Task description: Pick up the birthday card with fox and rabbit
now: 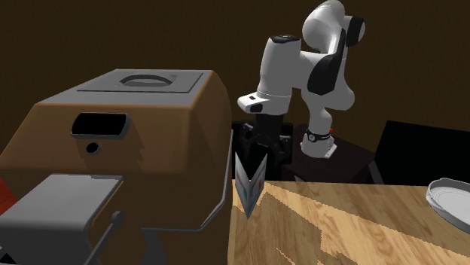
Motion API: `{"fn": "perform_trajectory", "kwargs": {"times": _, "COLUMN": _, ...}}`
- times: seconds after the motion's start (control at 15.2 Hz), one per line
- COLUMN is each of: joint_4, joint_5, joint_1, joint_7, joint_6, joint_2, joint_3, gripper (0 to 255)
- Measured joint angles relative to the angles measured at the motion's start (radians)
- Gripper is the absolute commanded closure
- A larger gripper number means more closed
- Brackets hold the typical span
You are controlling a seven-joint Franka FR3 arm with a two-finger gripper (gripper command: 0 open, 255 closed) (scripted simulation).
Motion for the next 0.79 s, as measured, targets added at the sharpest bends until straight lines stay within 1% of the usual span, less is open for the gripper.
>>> {"fn": "perform_trajectory", "kwargs": {"times": 0.46, "joint_4": -0.049, "joint_5": -0.009, "joint_1": 0.003, "joint_7": 0.008, "joint_6": 0.081, "joint_2": 0.032, "joint_3": 0.000, "gripper": 0}}
{"fn": "perform_trajectory", "kwargs": {"times": 0.53, "joint_4": -0.051, "joint_5": -0.010, "joint_1": 0.003, "joint_7": 0.009, "joint_6": 0.084, "joint_2": 0.034, "joint_3": 0.000, "gripper": 255}}
{"fn": "perform_trajectory", "kwargs": {"times": 0.79, "joint_4": -0.053, "joint_5": -0.010, "joint_1": 0.003, "joint_7": 0.010, "joint_6": 0.088, "joint_2": 0.035, "joint_3": 0.000, "gripper": 255}}
